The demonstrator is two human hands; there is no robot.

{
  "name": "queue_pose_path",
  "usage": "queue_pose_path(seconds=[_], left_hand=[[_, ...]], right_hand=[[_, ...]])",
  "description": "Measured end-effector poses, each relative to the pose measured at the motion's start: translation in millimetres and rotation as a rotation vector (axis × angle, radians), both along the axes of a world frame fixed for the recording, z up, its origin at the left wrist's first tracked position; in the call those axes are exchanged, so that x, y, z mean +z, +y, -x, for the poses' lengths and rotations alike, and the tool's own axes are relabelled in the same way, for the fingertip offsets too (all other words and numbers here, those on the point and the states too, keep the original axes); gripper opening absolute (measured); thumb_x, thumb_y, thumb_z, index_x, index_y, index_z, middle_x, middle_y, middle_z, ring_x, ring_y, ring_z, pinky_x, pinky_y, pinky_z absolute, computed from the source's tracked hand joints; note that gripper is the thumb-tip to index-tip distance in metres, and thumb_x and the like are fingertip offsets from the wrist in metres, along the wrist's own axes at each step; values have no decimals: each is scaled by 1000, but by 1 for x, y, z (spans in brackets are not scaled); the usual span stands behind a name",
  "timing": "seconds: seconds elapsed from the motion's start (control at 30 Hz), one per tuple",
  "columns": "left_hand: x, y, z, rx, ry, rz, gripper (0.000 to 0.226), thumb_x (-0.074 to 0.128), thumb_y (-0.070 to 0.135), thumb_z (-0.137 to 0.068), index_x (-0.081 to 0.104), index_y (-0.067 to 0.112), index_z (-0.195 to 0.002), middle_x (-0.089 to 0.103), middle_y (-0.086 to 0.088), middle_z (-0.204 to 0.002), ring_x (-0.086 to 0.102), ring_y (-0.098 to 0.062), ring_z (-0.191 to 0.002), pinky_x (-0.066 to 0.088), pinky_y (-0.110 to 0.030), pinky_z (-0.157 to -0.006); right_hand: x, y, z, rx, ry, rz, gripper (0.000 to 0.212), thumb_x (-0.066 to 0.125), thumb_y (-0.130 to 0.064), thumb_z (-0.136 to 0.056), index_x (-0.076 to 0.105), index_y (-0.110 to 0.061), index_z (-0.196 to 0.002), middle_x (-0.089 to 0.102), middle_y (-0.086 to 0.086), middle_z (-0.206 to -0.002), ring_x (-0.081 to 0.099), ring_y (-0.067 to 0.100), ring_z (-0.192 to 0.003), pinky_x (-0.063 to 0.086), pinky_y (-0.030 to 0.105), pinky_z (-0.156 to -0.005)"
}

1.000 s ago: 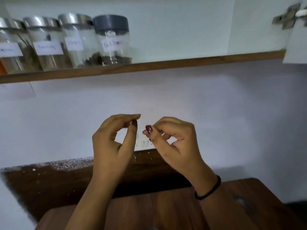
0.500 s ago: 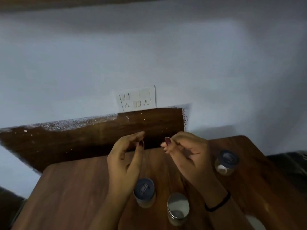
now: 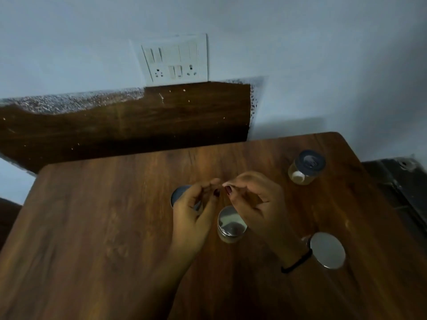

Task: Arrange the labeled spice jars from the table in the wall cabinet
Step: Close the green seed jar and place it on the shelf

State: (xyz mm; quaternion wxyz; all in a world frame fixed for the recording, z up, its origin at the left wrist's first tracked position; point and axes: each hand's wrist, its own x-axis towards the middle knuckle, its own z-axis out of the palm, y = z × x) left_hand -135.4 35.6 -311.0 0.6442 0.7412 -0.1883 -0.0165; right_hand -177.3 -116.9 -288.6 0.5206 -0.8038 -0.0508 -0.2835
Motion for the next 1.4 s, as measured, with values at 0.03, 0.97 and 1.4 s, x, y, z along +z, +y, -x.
queue_pose_path(seconds=[0.03,0.97,1.4], left_hand=[[-6,-2,2,-5,23,-7,26,59,0,-93,68,11,-116,72,9,-109,69,-10,-104,56,-26,-87],[-109,6,42,-127,148,-482,82,71,53,-80,39,22,-150,48,14,-146,43,3,-135,44,-32,-109],[-113,4,48,-109,99,-425,66,68,42,-86,34,37,-142,43,41,-134,44,10,-130,44,-24,-104]], right_hand=[[-5,-1,2,-8,10,4,13,63,-7,-88,73,-1,-92,69,2,-87,66,8,-82,53,23,-71],[-93,-15,44,105,750,461,95,68,-31,-88,2,-27,-157,8,-8,-164,12,10,-149,11,20,-108],[-116,-12,45,41,770,383,89,68,-29,-89,10,-25,-157,17,-5,-163,25,15,-145,24,21,-109]])
